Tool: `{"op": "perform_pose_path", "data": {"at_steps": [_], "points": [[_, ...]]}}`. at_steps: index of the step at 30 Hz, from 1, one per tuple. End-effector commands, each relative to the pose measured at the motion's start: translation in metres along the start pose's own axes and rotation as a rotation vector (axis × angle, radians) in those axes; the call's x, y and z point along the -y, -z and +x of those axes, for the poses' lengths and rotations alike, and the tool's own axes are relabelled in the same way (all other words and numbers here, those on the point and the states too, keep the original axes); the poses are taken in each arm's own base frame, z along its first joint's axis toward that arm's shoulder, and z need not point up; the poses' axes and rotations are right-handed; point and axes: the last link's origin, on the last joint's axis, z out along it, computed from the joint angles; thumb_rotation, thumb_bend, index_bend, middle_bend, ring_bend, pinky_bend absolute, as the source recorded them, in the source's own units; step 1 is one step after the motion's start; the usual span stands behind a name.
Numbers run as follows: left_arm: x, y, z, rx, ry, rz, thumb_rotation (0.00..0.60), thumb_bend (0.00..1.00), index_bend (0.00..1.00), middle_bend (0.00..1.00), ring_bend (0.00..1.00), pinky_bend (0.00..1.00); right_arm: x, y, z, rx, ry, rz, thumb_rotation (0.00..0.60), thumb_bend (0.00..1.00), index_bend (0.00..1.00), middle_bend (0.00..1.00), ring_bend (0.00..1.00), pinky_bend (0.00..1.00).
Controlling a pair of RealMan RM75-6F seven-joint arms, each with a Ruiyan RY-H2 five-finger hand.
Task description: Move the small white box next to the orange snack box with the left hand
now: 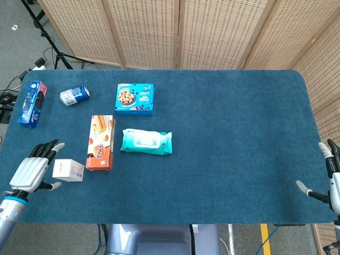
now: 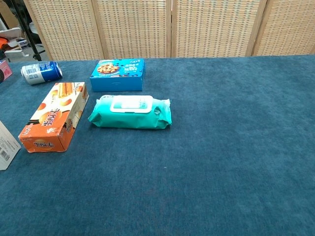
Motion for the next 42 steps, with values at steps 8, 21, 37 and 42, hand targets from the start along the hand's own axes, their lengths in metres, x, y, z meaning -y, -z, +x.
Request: {"op": "perform_pose_path", "data": {"at_steps": [8, 21, 37, 42], "points": [[-0.009, -0.022, -0.006, 0.035, -0.07, 0.018, 0.6, 0.05, 0.15, 0.2, 0.07, 0.15, -0.001, -0.001, 0.0, 0.002, 0.0, -0.006, 0.6, 0.0, 0.0, 0.0, 0.0, 0.0], [0.005, -0.019, -0.007, 0.044, -0.037, 0.048, 0.6, 0.12, 0.57, 0.64, 0.44, 0.41, -0.002, -0.001, 0.0, 0.001, 0.0, -0.009, 0.6, 0.0, 0.0, 0.0, 0.0, 0.0], [0.019, -0.008, -0.038, -0.108, 0.759, -0.343, 0.6, 0.15, 0.61, 0.64, 0.44, 0.42, 0.001, 0.0, -0.001, 0.003, 0.003, 0.001, 0.6, 0.0, 0.0, 0.0, 0.0, 0.0], [0.029, -0.01, -0.053, -0.006, 0.852, -0.417, 0.6, 0.15, 0.61, 0.64, 0.44, 0.41, 0.001, 0.001, -0.002, 0.003, 0.004, 0.0, 0.6, 0.0, 0.0, 0.0, 0.0, 0.0]]}}
